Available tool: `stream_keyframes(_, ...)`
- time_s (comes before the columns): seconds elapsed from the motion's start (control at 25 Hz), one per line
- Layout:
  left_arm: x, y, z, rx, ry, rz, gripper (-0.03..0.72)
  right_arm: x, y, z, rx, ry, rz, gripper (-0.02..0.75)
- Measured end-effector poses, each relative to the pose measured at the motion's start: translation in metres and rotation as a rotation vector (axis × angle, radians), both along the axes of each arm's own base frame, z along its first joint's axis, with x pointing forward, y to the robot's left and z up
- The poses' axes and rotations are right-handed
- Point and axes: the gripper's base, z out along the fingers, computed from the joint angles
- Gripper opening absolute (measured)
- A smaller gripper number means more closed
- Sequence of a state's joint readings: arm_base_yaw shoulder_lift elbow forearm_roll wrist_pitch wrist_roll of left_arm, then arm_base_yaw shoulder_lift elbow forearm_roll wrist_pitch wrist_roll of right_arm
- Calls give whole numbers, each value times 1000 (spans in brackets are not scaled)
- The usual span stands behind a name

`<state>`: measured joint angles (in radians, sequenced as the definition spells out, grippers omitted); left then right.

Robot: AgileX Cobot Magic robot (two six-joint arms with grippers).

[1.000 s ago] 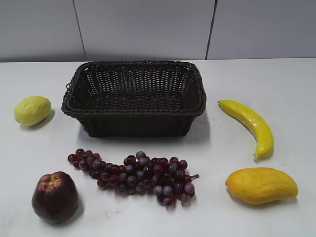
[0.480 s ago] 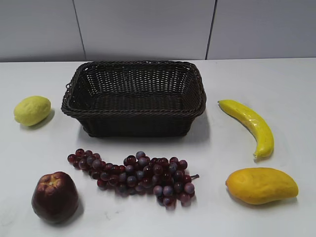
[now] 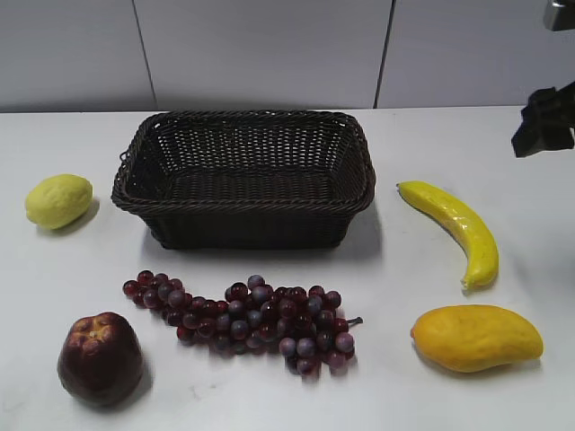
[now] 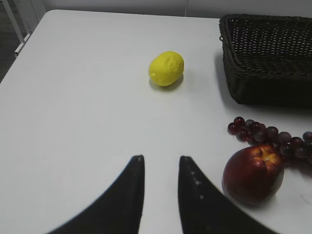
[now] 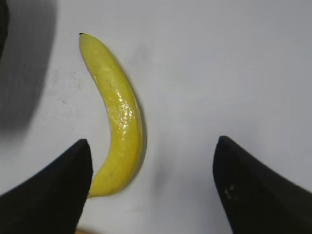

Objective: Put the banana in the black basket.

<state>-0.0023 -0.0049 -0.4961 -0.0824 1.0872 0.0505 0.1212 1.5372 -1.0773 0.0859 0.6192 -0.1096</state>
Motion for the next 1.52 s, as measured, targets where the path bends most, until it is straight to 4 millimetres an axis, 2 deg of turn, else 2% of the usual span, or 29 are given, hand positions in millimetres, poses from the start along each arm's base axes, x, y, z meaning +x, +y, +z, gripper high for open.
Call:
stream_keyframes(0.12, 0, 0, 0, 0, 0, 0, 233, 17, 13, -13, -6, 39, 33, 654)
stream_keyframes(0.28, 0, 0, 0, 0, 0, 0, 233, 37, 26, -34, -15, 98, 63, 667)
stream_keyframes(0.6, 0, 0, 0, 0, 0, 0, 233, 70, 34, -79, -50, 264, 80, 668)
stream_keyframes(0.76, 0, 0, 0, 0, 0, 0, 233, 74, 34, -101, -61, 333, 83, 666)
stream_keyframes(1.04, 0, 0, 0, 0, 0, 0, 233, 74, 34, -125, -72, 408, 87, 654)
stream_keyframes(1.24, 0, 0, 0, 0, 0, 0, 233, 74, 35, -133, -76, 429, 88, 625)
stream_keyframes(1.52, 0, 0, 0, 0, 0, 0, 233, 74, 34, -148, -81, 466, 89, 545)
